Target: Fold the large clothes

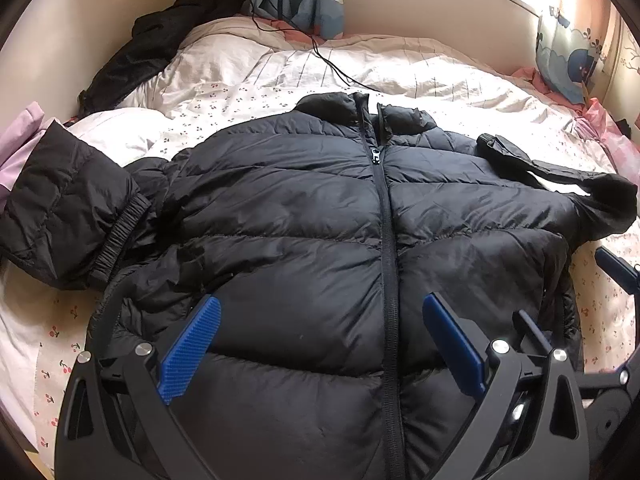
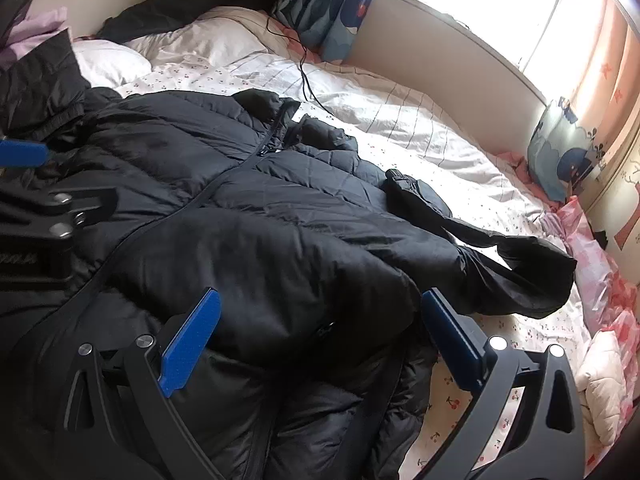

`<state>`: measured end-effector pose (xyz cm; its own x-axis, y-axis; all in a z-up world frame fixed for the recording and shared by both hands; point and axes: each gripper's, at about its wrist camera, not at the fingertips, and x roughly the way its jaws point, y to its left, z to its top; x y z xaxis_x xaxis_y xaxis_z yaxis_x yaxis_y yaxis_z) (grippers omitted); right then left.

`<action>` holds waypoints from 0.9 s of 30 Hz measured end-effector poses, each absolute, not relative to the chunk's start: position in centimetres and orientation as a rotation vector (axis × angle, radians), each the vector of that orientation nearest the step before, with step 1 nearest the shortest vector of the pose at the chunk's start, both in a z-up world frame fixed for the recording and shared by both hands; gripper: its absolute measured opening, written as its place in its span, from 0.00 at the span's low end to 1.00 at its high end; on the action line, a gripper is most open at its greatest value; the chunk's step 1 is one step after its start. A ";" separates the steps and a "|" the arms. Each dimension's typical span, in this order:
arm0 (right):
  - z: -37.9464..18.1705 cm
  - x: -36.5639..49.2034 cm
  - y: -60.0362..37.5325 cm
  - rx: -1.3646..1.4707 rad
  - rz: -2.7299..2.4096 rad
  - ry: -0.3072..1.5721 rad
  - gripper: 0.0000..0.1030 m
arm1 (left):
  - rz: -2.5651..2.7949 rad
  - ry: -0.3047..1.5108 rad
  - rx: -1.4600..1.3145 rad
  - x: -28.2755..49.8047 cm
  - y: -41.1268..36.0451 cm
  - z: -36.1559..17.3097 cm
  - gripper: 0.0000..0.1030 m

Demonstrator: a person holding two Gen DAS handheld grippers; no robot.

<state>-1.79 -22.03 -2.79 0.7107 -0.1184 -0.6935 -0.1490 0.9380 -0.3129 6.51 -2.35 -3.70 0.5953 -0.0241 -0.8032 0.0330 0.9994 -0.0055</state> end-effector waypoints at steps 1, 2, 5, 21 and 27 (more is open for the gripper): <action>-2.7 -1.6 -22.2 -0.358 0.019 0.786 0.94 | -0.032 0.933 0.009 6.5 -2.3 -3.7 0.94; -2.7 -1.5 -22.2 -0.361 0.018 0.787 0.94 | -0.031 0.933 0.010 6.5 -2.3 -3.7 0.94; -2.5 -0.8 -22.2 -0.389 0.015 0.783 0.94 | -0.030 0.932 0.012 6.5 -2.3 -3.7 0.94; -1.9 8.1 -25.6 -0.582 -0.025 0.840 0.94 | -0.026 0.928 0.060 6.6 -3.2 -4.1 0.94; -4.1 12.4 -27.2 -0.658 -0.055 0.952 0.94 | -0.026 0.931 0.061 6.7 -3.3 -4.1 0.94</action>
